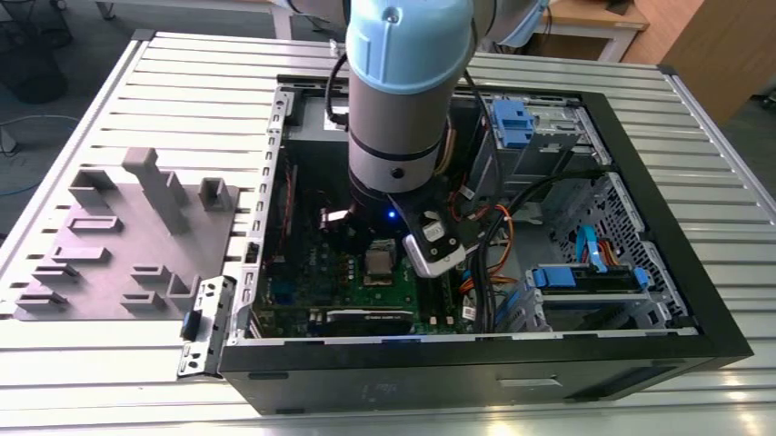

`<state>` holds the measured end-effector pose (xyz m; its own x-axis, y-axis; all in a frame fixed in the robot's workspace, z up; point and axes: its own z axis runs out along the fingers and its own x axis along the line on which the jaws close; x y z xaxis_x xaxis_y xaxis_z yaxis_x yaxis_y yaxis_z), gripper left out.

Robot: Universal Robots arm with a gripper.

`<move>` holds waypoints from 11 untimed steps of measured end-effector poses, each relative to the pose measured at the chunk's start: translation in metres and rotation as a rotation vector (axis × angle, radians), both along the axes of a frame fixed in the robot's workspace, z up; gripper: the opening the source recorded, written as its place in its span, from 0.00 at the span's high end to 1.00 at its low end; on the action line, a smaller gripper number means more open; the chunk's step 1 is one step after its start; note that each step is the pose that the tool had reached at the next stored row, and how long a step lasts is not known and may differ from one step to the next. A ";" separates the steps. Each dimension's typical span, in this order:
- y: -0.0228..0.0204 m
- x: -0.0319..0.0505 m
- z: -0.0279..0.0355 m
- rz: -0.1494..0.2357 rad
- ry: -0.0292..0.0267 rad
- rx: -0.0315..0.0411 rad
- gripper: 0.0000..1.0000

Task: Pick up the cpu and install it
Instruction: 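Place the cpu into insertion slot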

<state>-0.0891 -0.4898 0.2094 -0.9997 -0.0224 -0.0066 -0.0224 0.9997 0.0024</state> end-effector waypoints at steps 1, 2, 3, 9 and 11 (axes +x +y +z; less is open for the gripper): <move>-0.0001 0.0000 -0.0004 0.000 0.0000 -0.0001 0.53; 0.0000 0.0000 -0.0010 0.000 0.0000 -0.0001 0.53; 0.0000 0.0000 -0.0020 0.000 -0.0001 0.0001 0.53; -0.0003 0.0001 -0.0101 0.000 -0.0009 -0.0001 0.53; -0.0003 0.0001 -0.0122 0.000 -0.0018 0.0000 0.53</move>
